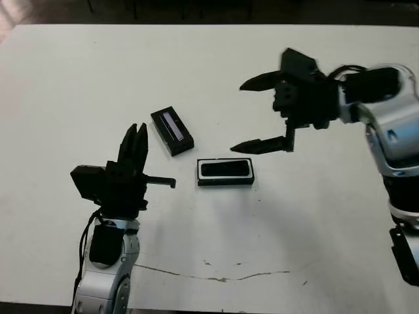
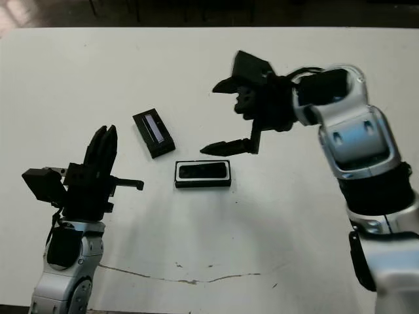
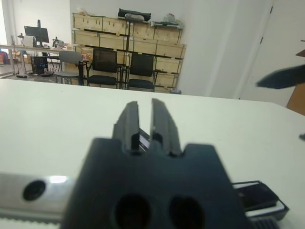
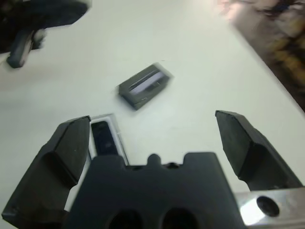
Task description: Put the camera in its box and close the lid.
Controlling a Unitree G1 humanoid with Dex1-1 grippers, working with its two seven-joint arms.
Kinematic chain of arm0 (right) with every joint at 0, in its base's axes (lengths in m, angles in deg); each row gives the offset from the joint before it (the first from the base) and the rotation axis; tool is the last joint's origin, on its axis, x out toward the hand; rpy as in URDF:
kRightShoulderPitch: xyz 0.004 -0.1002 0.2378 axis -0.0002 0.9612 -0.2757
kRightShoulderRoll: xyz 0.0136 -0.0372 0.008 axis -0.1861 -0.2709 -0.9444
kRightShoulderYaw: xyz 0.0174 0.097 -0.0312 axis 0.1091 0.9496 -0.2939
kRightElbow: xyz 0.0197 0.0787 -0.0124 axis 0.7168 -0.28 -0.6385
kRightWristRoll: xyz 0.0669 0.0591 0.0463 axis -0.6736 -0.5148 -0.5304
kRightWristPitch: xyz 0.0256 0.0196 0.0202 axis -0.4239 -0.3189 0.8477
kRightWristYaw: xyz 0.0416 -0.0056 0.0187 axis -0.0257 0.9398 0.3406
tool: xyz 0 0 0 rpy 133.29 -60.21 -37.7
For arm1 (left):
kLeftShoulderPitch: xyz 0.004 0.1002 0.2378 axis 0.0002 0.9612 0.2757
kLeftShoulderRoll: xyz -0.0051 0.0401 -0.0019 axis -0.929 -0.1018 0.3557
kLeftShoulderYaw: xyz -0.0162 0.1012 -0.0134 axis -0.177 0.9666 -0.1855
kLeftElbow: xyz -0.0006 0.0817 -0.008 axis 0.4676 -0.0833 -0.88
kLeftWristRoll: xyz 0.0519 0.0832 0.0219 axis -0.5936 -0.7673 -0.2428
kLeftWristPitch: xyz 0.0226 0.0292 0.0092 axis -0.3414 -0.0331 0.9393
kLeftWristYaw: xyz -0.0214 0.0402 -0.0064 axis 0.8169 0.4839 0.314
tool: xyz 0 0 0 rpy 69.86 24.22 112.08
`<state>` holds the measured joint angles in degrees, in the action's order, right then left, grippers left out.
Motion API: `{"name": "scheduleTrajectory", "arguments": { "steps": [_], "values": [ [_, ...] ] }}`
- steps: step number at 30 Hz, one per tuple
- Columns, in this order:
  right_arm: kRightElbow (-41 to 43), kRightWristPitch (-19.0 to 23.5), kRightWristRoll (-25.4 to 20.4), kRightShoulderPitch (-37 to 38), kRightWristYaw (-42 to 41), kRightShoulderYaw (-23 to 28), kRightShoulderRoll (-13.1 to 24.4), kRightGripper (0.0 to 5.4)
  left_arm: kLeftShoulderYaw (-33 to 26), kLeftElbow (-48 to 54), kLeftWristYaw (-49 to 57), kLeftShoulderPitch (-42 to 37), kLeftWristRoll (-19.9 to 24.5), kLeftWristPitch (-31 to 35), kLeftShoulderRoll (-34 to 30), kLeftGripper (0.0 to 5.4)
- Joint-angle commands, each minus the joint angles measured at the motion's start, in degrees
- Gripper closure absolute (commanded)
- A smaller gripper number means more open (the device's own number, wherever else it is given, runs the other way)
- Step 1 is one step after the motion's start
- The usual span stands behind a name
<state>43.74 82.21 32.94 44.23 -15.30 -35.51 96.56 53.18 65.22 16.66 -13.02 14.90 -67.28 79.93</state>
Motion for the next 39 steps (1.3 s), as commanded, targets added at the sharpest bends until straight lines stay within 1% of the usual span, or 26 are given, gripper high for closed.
{"name": "scheduleTrajectory", "arguments": {
  "steps": [1,3,4,7,9,13,16,17,19,23,25,28,32,35,37,39],
  "values": [
    [6.89,-0.80,0.24,8.99,9.87,3.47,-3.06,0.57,-0.65,-0.34,-0.41,0.84,0.75,1.09,-0.44,5.40],
    [10.25,-3.20,2.13,13.82,15.86,3.02,-4.59,1.00,-0.91,-0.36,-0.72,0.71,1.26,1.15,-0.41,5.40],
    [11.57,-5.15,3.79,16.45,18.71,1.95,-5.12,1.20,-0.96,-0.30,-0.75,0.66,1.23,1.24,-0.50,5.40],
    [13.11,-11.80,7.98,22.96,25.26,-1.40,-6.54,1.89,-1.07,-0.05,-0.87,0.57,1.32,1.70,-0.72,5.40],
    [13.68,-14.46,10.19,26.23,28.76,-3.38,-7.59,2.32,-1.10,0.17,-0.96,0.52,1.11,1.95,-0.96,5.40],
    [13.66,-20.51,15.36,29.90,34.68,-7.02,-9.06,3.22,-1.45,0.43,-1.25,0.44,1.14,2.48,-1.21,5.40],
    [13.05,-23.35,19.13,30.66,37.71,-9.72,-9.72,3.87,-1.60,0.43,-1.35,0.33,1.12,2.64,-1.29,5.40],
    [12.91,-23.68,20.74,30.64,38.57,-10.85,-9.94,4.10,-1.59,0.52,-1.34,0.30,1.08,2.84,-1.28,5.40],
    [12.56,-24.00,23.29,30.59,39.79,-12.83,-10.56,4.54,-1.51,0.64,-1.32,0.26,0.90,2.92,-1.29,5.40],
    [11.93,-22.28,28.64,29.68,41.06,-16.30,-11.60,5.39,-1.49,0.51,-1.34,0.21,1.01,2.58,-1.12,5.40],
    [11.28,-21.00,31.08,28.95,41.20,-17.70,-12.23,5.39,-1.53,0.42,-1.41,0.20,0.87,2.44,-1.26,5.40],
    [9.46,-20.24,33.07,27.70,40.74,-18.76,-12.96,5.39,-1.54,0.48,-1.42,0.25,0.76,2.42,-1.28,5.40],
    [6.72,-19.22,32.22,26.45,39.56,-18.84,-14.34,5.39,-1.51,0.74,-1.67,0.50,1.14,2.49,-1.23,5.40],
    [5.71,-16.47,30.84,25.76,37.55,-18.45,-15.12,5.39,-1.29,0.83,-1.45,0.73,0.72,2.36,-1.11,5.40],
    [5.06,-14.64,29.09,25.55,36.10,-17.88,-15.55,5.39,-1.15,0.90,-1.45,0.89,0.76,2.26,-1.00,5.40],
    [4.57,-12.15,25.99,26.02,34.70,-16.60,-16.43,5.39,-1.03,1.03,-1.42,1.06,0.53,2.12,-1.08,5.40]
  ]
}}
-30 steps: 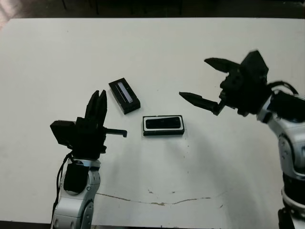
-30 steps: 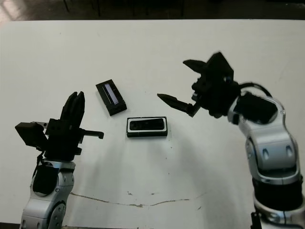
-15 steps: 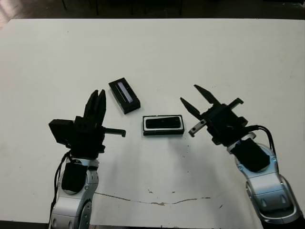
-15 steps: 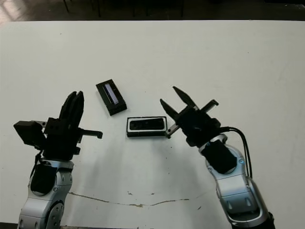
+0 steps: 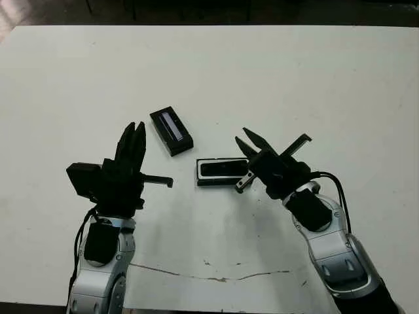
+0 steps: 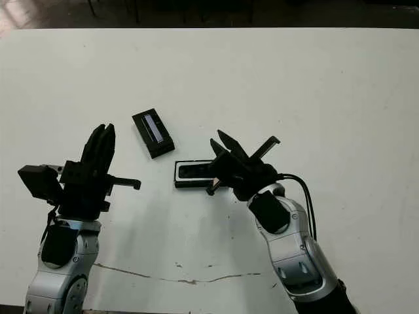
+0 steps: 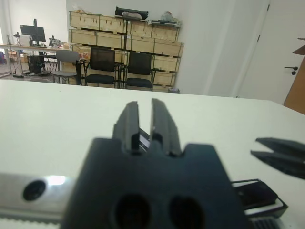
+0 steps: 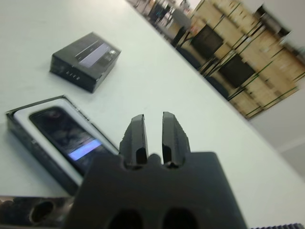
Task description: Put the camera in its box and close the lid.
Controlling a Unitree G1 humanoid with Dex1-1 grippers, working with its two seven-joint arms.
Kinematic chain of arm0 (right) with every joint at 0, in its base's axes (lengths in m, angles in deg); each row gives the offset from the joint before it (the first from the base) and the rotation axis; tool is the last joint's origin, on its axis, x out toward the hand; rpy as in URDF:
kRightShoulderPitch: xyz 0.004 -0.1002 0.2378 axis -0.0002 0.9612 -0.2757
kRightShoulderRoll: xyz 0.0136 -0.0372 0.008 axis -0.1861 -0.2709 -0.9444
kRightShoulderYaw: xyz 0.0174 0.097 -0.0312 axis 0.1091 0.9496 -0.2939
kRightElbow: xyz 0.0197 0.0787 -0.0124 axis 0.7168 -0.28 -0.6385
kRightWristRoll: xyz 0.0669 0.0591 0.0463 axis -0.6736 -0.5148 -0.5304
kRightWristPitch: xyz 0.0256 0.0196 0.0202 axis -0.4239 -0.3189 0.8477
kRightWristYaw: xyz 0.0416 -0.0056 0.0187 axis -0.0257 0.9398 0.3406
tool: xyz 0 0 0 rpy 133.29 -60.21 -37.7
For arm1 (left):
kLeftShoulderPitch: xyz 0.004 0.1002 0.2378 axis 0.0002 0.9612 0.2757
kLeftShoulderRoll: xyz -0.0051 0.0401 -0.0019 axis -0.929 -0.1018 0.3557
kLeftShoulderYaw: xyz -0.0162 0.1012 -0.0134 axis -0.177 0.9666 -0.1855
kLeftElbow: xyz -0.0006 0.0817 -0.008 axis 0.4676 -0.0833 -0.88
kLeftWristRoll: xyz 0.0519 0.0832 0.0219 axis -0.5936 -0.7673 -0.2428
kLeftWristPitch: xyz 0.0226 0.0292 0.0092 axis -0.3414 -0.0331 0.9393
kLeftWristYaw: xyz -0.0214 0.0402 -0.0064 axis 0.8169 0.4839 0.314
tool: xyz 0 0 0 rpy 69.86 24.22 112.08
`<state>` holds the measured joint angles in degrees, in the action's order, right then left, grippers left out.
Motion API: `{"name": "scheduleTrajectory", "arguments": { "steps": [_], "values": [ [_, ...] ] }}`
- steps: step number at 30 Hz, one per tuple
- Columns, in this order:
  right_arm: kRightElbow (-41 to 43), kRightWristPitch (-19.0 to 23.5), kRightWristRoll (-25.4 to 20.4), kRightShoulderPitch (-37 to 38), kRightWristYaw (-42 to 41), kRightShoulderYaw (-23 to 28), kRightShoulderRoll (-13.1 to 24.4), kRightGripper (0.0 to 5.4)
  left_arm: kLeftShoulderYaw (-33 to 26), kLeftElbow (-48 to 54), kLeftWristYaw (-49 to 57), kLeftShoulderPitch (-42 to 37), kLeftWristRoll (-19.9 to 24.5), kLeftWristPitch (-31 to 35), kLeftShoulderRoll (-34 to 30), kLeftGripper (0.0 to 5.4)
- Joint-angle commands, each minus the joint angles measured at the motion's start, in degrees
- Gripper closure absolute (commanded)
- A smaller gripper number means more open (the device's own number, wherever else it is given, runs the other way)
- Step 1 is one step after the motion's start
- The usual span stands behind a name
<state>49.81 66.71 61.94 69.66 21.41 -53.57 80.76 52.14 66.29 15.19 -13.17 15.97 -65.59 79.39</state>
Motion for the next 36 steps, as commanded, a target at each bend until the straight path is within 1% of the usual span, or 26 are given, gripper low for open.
{"name": "scheduleTrajectory", "arguments": {
  "steps": [1,4,9,10,13,15,18,21,23,26,28,30,33,36],
  "values": [
    [-1.43,5.40,-4.16,0.79,-2.76,1.89,-0.82,5.39,0.06,0.14,0.23,1.32,-0.70,0.58,-0.48,5.40],
    [-0.63,10.50,-7.95,1.93,-4.63,3.15,-1.11,5.39,-0.01,0.29,0.29,1.47,-0.45,0.75,-0.37,5.40],
    [0.03,13.90,-15.63,4.68,-7.62,5.71,-0.55,5.39,-0.02,0.29,0.32,1.45,-0.15,0.92,-0.20,5.40],
    [0.51,14.68,-16.72,5.29,-7.89,5.98,-0.20,5.39,-0.01,0.26,0.31,1.43,-0.09,0.96,-0.17,5.40],
    [2.60,18.93,-18.77,7.47,-7.54,6.28,0.76,5.39,-0.04,0.09,0.37,1.19,-0.15,0.97,-0.09,5.40],
    [2.58,18.55,-19.67,9.39,-7.45,6.39,1.70,5.39,-0.14,-0.11,0.28,0.99,-0.17,0.85,-0.18,5.40],
    [2.71,17.05,-19.56,11.06,-7.16,5.94,3.68,5.39,-0.29,-0.17,0.32,0.83,-0.38,0.89,-0.30,5.40],
    [3.24,15.69,-19.75,11.66,-6.86,6.54,4.71,5.39,-0.66,-0.55,0.10,0.67,-0.22,0.35,-0.44,5.40],
    [4.27,15.81,-21.34,12.06,-6.19,8.64,3.89,5.39,-0.99,-0.37,-0.02,0.57,-0.10,0.55,-0.62,5.40],
    [7.17,14.79,-24.45,12.85,-4.68,12.91,2.19,5.39,-1.93,0.05,-0.54,0.10,0.32,0.78,-1.21,5.40],
    [11.20,16.19,-27.05,13.29,-3.07,15.93,0.54,5.39,-2.70,0.07,-1.13,-0.43,0.64,0.49,-1.81,5.40],
    [16.04,17.84,-30.68,13.42,-1.80,19.60,-1.32,5.39,-3.42,0.25,-1.47,-1.15,0.84,0.73,-2.44,5.40],
    [20.67,18.34,-36.33,12.65,0.09,24.60,-3.87,5.39,-4.05,0.86,-1.88,-2.42,1.12,1.80,-3.44,5.40],
    [23.75,18.89,-39.64,11.60,2.77,27.82,-4.86,5.39,-4.48,1.83,-2.52,-4.16,1.30,3.50,-4.50,5.40]
  ]
}}
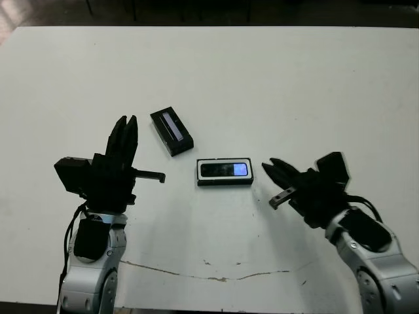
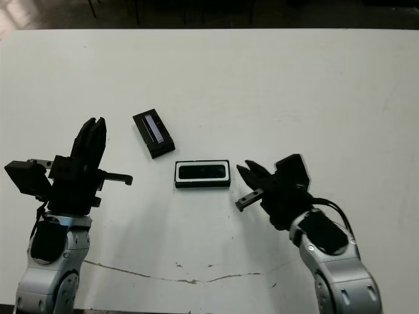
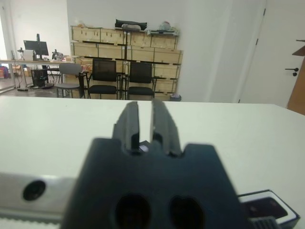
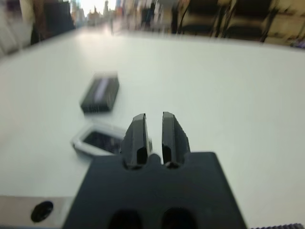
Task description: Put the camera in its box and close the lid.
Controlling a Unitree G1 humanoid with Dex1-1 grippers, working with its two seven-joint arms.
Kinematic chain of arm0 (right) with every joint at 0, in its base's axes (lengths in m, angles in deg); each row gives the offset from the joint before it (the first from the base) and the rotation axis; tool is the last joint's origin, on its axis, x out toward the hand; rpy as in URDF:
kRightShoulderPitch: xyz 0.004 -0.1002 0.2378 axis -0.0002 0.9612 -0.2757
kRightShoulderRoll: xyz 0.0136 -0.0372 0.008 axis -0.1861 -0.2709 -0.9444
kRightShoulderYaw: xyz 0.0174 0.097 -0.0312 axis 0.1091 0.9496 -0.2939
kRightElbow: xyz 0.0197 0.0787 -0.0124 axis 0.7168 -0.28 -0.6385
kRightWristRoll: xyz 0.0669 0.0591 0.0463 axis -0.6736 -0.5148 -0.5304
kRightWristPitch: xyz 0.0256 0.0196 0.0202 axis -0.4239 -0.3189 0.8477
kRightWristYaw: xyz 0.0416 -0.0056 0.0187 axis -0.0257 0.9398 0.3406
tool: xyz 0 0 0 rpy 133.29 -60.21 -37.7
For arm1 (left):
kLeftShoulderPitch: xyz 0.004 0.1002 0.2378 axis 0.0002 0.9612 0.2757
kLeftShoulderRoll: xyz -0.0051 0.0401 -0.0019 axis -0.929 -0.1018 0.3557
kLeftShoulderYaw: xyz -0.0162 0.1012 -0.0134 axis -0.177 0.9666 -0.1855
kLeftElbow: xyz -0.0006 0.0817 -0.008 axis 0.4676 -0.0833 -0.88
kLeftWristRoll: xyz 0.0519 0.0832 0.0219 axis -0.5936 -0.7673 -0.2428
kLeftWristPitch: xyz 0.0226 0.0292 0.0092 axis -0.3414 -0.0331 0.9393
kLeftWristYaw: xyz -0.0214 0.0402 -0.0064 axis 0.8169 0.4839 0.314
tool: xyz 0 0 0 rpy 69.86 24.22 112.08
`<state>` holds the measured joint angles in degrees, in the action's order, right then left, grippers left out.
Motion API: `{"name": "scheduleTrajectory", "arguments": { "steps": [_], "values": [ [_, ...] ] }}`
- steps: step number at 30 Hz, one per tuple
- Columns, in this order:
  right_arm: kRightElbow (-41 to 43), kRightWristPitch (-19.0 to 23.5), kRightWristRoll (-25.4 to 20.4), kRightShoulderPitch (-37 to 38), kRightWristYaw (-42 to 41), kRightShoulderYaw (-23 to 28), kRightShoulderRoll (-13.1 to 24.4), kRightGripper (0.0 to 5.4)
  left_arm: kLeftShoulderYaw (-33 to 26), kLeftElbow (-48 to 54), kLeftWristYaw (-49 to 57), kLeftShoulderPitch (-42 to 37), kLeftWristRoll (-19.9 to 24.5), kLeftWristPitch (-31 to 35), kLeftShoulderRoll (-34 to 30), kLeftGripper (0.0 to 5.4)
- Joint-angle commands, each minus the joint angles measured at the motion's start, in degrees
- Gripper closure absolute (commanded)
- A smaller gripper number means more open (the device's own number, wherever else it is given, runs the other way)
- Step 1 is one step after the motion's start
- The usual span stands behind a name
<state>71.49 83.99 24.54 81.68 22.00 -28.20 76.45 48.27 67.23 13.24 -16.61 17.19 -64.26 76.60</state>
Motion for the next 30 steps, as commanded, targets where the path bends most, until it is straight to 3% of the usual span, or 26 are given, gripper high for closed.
{"name": "scheduleTrajectory", "arguments": {
  "steps": [1,4,8,12,14,17,20,23,30],
  "values": [
    [2.40,1.48,-2.90,-0.65,2.86,2.99,-0.47,5.39,-0.73,1.17,-0.63,-1.28,-0.06,2.83,-2.06,5.40],
    [2.02,1.41,-5.59,-1.13,5.51,4.74,-1.85,5.39,-0.94,3.00,-0.75,-4.21,-1.12,6.98,-4.10,5.40],
    [1.19,2.04,-8.59,-1.68,7.60,5.52,-1.75,5.39,-1.74,2.38,-5.57,-12.58,-2.50,10.60,-11.36,5.40],
    [0.23,1.58,-10.22,-2.77,8.62,5.16,-0.92,5.39,-0.86,-2.58,-18.56,-29.50,-0.85,21.34,-25.09,5.40],
    [0.25,1.74,-10.94,-3.56,9.09,5.06,-0.42,5.39,2.50,-7.66,-27.28,-39.12,0.23,26.61,-30.92,5.40],
    [-0.11,1.80,-11.86,-4.83,9.53,5.10,0.45,5.39,10.60,-17.81,-39.61,-51.66,-2.12,25.98,-35.70,5.40],
    [-0.91,1.46,-13.27,-6.33,9.62,5.54,1.02,5.39,20.11,-29.70,-48.28,-62.51,-8.31,21.27,-35.44,5.40],
    [-1.76,0.04,-13.64,-7.18,9.69,5.98,1.63,5.39,25.08,-42.15,-51.84,-69.02,-12.32,16.44,-31.30,5.40],
    [-0.69,0.59,-15.14,-6.34,12.97,7.62,1.25,5.39,35.06,-58.42,-48.91,-74.86,-26.50,13.33,-21.80,5.40]
  ]
}}
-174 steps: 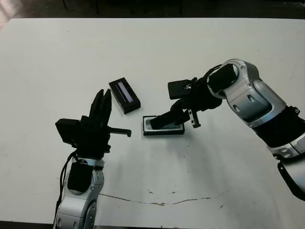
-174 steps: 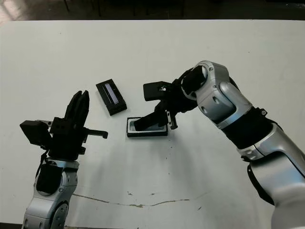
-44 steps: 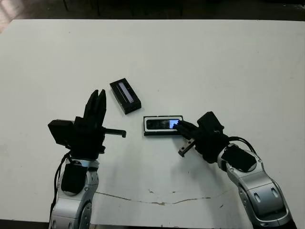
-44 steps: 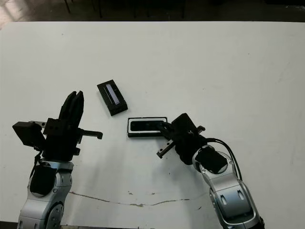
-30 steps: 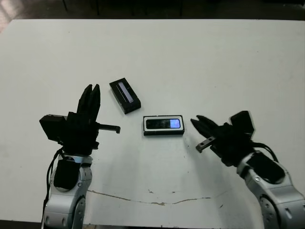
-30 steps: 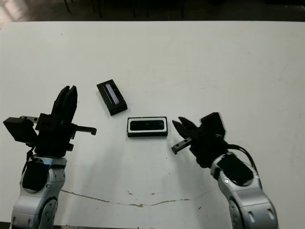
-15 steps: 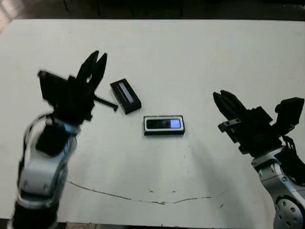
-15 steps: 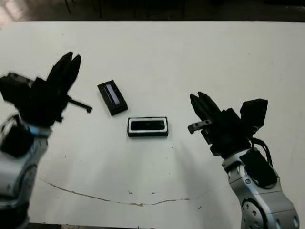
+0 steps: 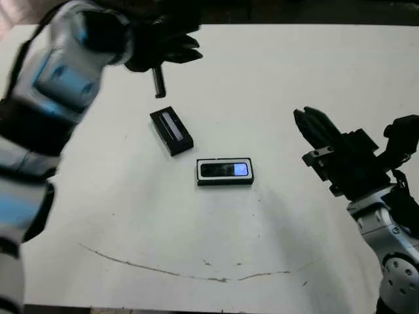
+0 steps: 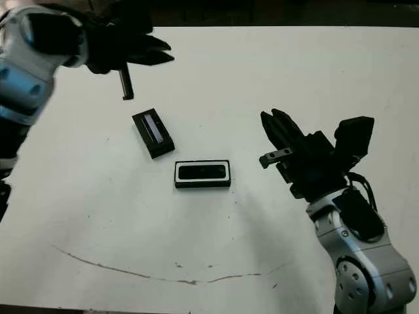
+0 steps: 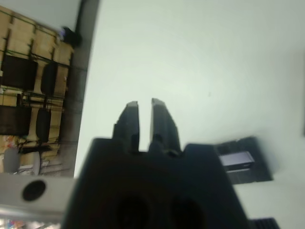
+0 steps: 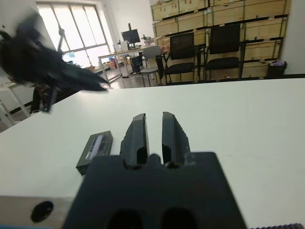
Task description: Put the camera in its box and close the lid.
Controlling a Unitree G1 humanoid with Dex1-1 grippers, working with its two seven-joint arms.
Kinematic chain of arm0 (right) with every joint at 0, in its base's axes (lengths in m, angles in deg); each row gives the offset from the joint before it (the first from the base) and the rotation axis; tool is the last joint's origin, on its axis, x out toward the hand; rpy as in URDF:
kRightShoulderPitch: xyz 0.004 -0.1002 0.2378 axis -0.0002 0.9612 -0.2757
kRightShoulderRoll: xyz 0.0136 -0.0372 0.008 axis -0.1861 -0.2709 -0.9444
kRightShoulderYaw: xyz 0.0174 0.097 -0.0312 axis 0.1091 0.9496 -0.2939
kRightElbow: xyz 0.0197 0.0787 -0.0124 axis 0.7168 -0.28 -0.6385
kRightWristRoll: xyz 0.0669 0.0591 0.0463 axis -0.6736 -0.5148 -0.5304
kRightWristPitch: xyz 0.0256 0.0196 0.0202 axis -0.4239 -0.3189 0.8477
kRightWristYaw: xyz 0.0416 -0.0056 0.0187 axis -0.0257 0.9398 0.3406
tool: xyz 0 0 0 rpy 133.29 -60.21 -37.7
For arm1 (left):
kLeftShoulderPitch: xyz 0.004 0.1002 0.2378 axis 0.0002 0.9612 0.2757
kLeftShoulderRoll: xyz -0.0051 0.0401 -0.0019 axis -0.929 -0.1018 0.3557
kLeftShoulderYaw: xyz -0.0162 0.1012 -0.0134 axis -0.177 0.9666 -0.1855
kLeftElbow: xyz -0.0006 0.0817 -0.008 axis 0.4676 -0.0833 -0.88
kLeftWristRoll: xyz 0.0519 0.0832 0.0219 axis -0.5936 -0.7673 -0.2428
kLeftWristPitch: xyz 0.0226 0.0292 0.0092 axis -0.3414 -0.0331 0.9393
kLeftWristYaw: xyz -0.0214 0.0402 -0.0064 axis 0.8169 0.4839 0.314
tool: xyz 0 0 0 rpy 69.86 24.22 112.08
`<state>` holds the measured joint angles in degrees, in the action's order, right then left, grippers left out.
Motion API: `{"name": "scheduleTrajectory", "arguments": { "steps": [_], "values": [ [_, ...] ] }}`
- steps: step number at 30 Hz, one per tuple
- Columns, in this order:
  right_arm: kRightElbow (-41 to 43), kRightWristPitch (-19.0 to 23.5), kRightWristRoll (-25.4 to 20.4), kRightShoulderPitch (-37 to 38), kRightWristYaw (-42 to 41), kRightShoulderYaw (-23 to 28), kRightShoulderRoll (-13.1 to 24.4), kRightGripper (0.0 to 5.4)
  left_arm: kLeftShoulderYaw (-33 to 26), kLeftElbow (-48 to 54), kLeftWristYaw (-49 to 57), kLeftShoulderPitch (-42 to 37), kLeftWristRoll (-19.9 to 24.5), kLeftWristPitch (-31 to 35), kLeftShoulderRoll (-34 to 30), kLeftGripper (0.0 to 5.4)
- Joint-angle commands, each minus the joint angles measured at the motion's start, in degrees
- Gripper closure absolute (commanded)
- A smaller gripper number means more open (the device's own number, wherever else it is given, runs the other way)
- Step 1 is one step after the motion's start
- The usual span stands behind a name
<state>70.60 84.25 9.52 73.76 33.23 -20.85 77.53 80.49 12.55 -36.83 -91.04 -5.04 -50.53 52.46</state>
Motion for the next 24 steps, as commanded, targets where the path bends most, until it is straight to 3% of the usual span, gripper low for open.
{"name": "scheduleTrajectory", "arguments": {
  "steps": [1,9,12,15,24],
  "values": [
    [0.51,0.54,0.02,1.98,2.55,0.03,-0.06,5.39,3.57,-5.34,1.80,-0.54,-5.74,-0.54,3.50,5.40],
    [-1.28,-1.75,-0.02,3.90,3.02,-1.66,-0.18,5.39,6.19,-12.08,6.55,2.48,-13.04,-4.42,9.14,5.40],
    [-1.95,-2.71,0.08,4.20,2.80,-2.17,-0.13,5.39,6.84,-13.56,7.64,3.90,-14.31,-6.74,9.94,5.40],
    [-2.84,-3.88,-0.27,4.31,2.20,-2.44,0.15,5.39,9.00,-14.01,10.80,5.25,-18.28,-10.35,9.65,5.40],
    [-1.02,-2.66,-1.11,3.77,4.51,-2.75,0.13,5.39,9.21,-17.31,9.97,7.50,-20.99,-10.24,11.97,5.40]
  ]
}}
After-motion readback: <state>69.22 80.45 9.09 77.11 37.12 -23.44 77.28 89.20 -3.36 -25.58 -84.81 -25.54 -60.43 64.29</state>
